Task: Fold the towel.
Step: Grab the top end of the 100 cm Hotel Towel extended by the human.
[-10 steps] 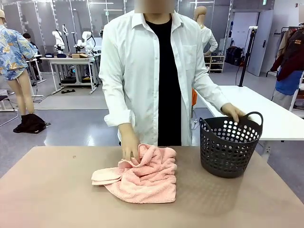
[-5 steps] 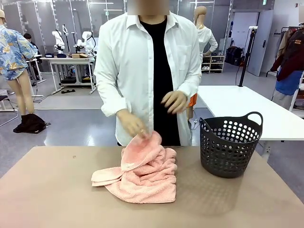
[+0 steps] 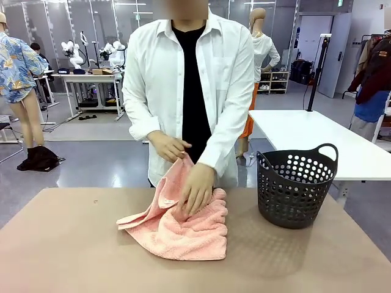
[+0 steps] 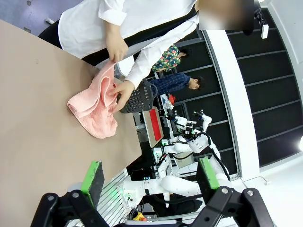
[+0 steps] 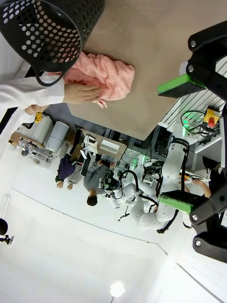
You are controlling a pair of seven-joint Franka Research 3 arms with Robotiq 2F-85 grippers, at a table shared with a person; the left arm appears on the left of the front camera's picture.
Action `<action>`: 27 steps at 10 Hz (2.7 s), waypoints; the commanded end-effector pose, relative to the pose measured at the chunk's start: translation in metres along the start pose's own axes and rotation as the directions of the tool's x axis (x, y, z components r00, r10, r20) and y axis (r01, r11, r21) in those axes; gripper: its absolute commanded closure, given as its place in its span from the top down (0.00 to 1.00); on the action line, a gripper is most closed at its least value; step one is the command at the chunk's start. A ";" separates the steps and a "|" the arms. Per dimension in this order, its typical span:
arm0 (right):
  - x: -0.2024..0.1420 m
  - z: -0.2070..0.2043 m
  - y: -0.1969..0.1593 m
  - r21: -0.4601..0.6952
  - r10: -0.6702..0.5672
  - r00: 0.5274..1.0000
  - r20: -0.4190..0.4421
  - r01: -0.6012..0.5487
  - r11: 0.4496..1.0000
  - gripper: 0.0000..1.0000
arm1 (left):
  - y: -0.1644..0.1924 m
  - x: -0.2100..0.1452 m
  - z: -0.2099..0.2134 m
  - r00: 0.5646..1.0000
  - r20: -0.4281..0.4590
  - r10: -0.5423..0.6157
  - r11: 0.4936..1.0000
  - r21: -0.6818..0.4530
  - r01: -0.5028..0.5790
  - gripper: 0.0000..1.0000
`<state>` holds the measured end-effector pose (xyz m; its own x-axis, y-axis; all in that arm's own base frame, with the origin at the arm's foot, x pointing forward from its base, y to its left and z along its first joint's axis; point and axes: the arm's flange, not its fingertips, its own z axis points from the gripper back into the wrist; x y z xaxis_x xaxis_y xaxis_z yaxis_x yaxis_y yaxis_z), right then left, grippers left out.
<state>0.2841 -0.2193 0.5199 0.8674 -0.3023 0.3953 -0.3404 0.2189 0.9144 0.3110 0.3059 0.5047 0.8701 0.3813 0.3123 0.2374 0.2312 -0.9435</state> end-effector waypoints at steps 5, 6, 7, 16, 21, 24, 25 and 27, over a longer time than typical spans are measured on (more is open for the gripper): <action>0.001 0.000 0.001 0.011 0.013 1.000 0.007 -0.013 1.000 1.00 | -0.002 -0.003 0.000 1.000 -0.009 -0.002 1.000 -0.002 0.002 1.00; 0.001 0.000 0.001 0.011 0.013 1.000 0.007 -0.013 1.000 1.00 | -0.002 -0.003 0.000 1.000 -0.009 -0.002 1.000 -0.002 0.002 1.00; 0.001 0.000 0.001 0.011 0.013 1.000 0.007 -0.013 1.000 1.00 | -0.002 -0.003 0.000 1.000 -0.009 -0.002 1.000 -0.002 0.002 1.00; 0.001 0.000 0.001 0.011 0.013 1.000 0.007 -0.013 1.000 1.00 | -0.002 -0.003 0.000 1.000 -0.009 -0.002 1.000 -0.002 0.002 1.00; 0.001 0.000 0.001 0.011 0.013 1.000 0.007 -0.013 1.000 1.00 | -0.002 -0.003 0.000 1.000 -0.009 -0.002 1.000 -0.002 0.002 1.00; 0.001 0.000 0.001 0.011 0.013 1.000 0.007 -0.013 1.000 1.00 | -0.002 -0.003 0.000 1.000 -0.009 -0.002 1.000 -0.002 0.002 1.00; 0.001 0.000 0.001 0.011 0.013 1.000 0.007 -0.013 1.000 1.00 | -0.002 -0.003 0.000 1.000 -0.009 -0.002 1.000 -0.002 0.002 1.00; 0.001 0.000 0.001 0.011 0.013 1.000 0.007 -0.013 1.000 1.00 | -0.002 -0.003 0.000 1.000 -0.009 -0.002 1.000 -0.002 0.002 1.00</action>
<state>0.2843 -0.2193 0.5198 0.8676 -0.3022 0.3950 -0.3401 0.2189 0.9146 0.3110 0.3059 0.5046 0.8701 0.3813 0.3123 0.2374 0.2311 -0.9435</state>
